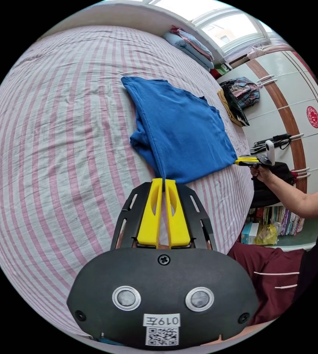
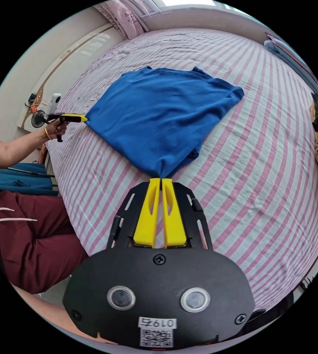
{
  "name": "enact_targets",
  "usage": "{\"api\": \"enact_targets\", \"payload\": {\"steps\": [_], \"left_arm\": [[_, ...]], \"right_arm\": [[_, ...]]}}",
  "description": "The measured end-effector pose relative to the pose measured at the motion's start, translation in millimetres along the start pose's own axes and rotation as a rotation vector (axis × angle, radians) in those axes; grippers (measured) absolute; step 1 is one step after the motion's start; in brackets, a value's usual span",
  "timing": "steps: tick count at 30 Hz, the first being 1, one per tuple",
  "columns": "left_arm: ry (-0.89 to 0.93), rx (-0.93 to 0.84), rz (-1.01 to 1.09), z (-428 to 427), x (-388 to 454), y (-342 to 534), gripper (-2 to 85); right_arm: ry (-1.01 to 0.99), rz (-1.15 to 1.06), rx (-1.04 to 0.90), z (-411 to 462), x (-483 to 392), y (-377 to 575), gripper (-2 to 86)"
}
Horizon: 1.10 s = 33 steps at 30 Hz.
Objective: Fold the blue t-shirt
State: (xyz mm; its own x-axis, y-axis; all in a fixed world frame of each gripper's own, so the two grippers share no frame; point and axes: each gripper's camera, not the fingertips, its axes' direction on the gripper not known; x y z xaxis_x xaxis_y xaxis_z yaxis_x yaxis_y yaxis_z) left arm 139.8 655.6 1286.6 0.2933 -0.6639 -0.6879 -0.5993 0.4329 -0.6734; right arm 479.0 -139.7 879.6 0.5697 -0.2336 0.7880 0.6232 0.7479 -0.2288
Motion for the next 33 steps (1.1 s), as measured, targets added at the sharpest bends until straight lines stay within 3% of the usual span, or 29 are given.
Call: {"api": "enact_targets", "payload": {"steps": [6,12,20,33], "left_arm": [[0.140,-0.006,-0.048,11,-38,1,1.2],[0.196,-0.034,0.014,27,-55,-7,1.1],[0.114,-0.136,0.112,51,-66,-25,1.0],[0.174,-0.328,0.223,53,-78,-48,0.6]], "right_arm": [[-0.073,0.033,0.015,4,23,-7,1.3],[-0.009,-0.056,-0.059,31,21,-24,8.9],[0.148,-0.176,-0.084,47,7,-46,1.0],[0.035,-0.261,-0.199,28,8,-62,-0.7]]}}
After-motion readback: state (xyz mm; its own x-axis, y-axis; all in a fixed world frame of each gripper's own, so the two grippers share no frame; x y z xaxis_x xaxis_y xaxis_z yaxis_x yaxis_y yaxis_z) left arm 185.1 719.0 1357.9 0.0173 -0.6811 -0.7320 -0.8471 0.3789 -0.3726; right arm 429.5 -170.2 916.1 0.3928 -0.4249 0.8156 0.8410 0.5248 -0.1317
